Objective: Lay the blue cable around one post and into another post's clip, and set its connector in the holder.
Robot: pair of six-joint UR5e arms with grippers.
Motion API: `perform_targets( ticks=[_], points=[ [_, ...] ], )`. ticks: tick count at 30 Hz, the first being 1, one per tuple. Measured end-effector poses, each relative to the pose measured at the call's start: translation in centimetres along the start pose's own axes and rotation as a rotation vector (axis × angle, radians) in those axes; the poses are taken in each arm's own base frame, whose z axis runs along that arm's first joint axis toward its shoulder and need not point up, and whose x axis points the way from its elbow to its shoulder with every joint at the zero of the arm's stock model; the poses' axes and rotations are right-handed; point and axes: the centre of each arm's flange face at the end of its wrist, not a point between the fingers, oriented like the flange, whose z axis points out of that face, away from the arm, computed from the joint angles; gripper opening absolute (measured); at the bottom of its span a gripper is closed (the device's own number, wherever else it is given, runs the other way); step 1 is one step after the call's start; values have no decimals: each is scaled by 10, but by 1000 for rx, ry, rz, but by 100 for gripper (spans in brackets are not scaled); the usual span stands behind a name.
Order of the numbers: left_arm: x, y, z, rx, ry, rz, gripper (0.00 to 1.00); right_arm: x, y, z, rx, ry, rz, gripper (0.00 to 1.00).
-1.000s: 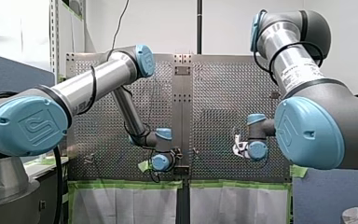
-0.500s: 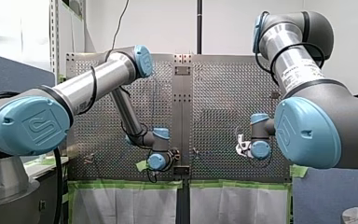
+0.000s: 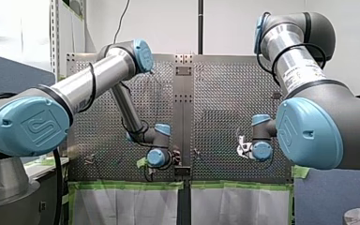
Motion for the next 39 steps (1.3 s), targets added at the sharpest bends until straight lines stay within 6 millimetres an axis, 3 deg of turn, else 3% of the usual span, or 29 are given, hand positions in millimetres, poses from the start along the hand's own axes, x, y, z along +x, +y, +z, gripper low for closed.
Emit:
perform_targets(
  ticks=[4, 11, 17, 29, 39],
  points=[
    [-8, -4, -13, 5, 0, 40, 100, -1, 0, 0, 5, -2, 3, 20],
    [9, -16, -38, 47, 50, 73, 100, -1, -1, 0, 12, -7, 5, 20],
    [14, -33, -46, 81, 59, 99, 100, -2, -1, -1, 13, -13, 5, 20],
    [-18, -63, -54, 115, 13, 123, 100, -4, -1, -1, 18, -15, 6, 20],
    [-15, -67, -65, 76, 62, 162, 100, -4, 2, 0, 15, -17, 8, 20]
  ],
)
